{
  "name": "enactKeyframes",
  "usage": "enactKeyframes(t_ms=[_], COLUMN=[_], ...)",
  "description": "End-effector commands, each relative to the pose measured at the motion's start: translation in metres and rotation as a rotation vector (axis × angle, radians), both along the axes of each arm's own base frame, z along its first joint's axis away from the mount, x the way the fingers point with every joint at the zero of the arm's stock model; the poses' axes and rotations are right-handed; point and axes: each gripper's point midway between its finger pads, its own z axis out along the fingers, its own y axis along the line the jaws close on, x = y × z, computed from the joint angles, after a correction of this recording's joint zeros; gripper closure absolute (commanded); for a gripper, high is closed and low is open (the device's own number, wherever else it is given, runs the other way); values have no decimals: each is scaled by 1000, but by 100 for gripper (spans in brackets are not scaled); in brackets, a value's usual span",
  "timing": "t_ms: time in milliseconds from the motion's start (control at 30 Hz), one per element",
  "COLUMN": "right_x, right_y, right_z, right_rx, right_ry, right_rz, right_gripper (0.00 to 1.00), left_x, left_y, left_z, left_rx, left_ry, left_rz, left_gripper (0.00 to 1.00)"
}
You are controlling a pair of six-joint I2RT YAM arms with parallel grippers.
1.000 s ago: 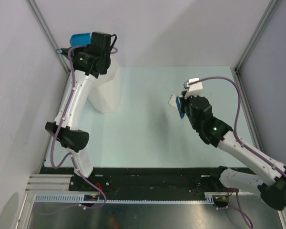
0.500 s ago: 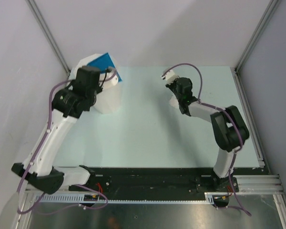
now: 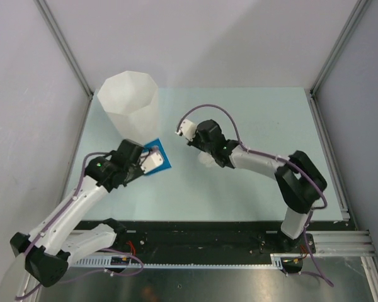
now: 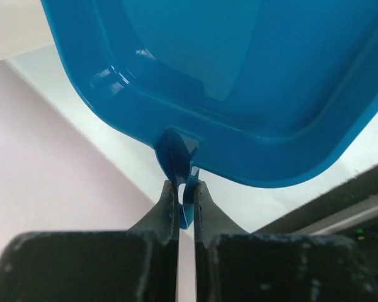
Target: Sweep away the paper scraps from the table
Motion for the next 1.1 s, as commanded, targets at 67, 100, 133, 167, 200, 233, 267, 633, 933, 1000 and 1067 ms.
enactKeyframes(t_ms=[67,100,133,167,200,233,267,633,933,1000,1067], right_x=[-42,-42,-44,-45,-44,-43,-42,19,-21,-30,-37], right_y=[-5,-12,-20,-24,-31,-35,-39,-119,-69,-53,-32], right_z=[86,95,114,121,126,130,132,27,-2,1,4], right_rx=[233,252,300,361,384,419,465,451,554,606,701], right_ry=[7,-8,-33,-24,-30,-25,-15,18,234,272,356], right_rz=[-120,-164,-199,-246,-284,-315,-355,-710,-684,-665,-627], right_gripper=[100,100,100,100,100,100,100,100,100,100,100], left_x=[-30,-36,-41,-43,-43,-43,-41,33,69,75,77], left_y=[-32,-38,-39,-40,-40,-42,-43,-78,-80,-80,-82], left_z=[-61,-71,-86,-95,-102,-115,-119,-134,-149,-148,-153], left_rx=[-37,-52,-39,-32,-20,5,14,211,362,385,387], left_ry=[199,240,285,308,321,352,362,317,280,263,272], left_rz=[-102,-118,-128,-132,-133,-140,-144,-130,-120,-116,-118], left_gripper=[100,100,100,100,100,100,100,100,100,100,100])
